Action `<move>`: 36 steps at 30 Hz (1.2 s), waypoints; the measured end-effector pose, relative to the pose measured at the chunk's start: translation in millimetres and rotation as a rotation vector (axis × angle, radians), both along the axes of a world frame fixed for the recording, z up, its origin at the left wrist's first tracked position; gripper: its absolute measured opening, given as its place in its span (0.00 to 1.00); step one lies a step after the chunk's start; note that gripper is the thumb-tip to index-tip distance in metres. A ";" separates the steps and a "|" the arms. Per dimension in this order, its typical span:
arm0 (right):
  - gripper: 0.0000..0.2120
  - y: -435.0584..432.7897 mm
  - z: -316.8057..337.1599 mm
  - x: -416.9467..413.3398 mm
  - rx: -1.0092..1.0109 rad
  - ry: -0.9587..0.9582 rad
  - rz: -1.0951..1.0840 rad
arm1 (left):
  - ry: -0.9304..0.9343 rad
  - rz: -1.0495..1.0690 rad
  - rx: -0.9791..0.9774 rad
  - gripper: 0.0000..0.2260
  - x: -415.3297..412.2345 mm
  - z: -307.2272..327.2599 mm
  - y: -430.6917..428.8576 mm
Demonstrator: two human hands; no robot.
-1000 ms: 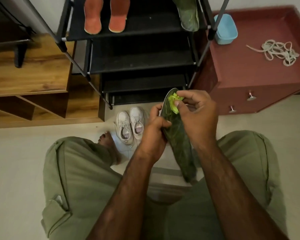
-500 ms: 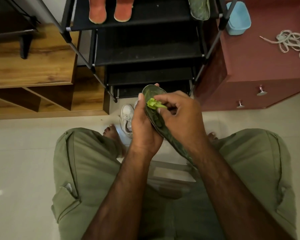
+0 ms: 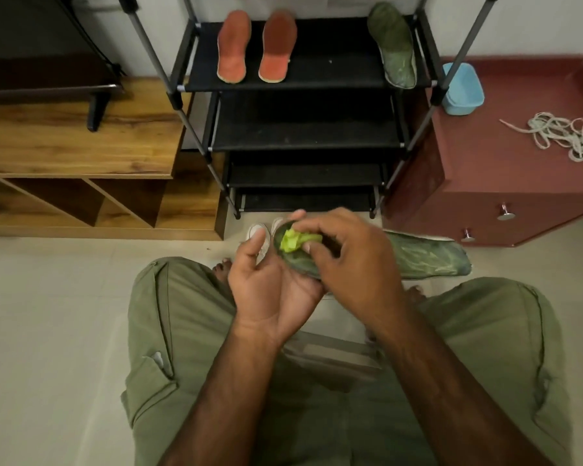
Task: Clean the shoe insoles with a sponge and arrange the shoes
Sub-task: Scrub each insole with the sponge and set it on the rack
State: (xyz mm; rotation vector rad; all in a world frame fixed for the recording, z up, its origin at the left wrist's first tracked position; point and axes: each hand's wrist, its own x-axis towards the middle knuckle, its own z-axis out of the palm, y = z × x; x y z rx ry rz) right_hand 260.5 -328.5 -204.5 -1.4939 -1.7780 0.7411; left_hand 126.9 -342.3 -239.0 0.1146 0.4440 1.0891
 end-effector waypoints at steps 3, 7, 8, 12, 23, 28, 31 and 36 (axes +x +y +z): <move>0.14 -30.3 -13.8 -4.4 -0.007 -0.122 0.076 | 0.030 0.009 -0.149 0.15 -2.5 -7.9 -15.1; 0.16 -53.2 -27.5 -0.1 -0.034 -0.167 0.128 | 0.043 0.040 -0.254 0.15 1.7 -24.8 -32.5; 0.16 -53.7 -30.3 1.7 -0.044 -0.171 0.126 | 0.039 0.024 -0.262 0.20 2.6 -27.6 -33.9; 0.16 -51.9 -40.2 8.7 -0.060 -0.145 0.142 | 0.060 -0.066 -0.256 0.30 2.9 -37.9 -33.1; 0.12 -52.2 -46.8 18.4 -0.064 0.013 0.016 | 0.005 -0.074 -0.257 0.28 6.5 -39.5 -28.8; 0.08 -50.3 -49.3 15.6 -0.064 -0.148 -0.035 | -0.058 -0.144 -0.228 0.28 7.3 -41.9 -28.7; 0.09 -51.7 -49.5 13.1 -0.087 -0.182 -0.007 | -0.092 -0.147 -0.242 0.27 6.0 -46.2 -27.2; 0.10 -52.9 -48.7 14.3 -0.110 -0.163 0.054 | -0.051 -0.166 -0.209 0.30 2.4 -48.4 -29.6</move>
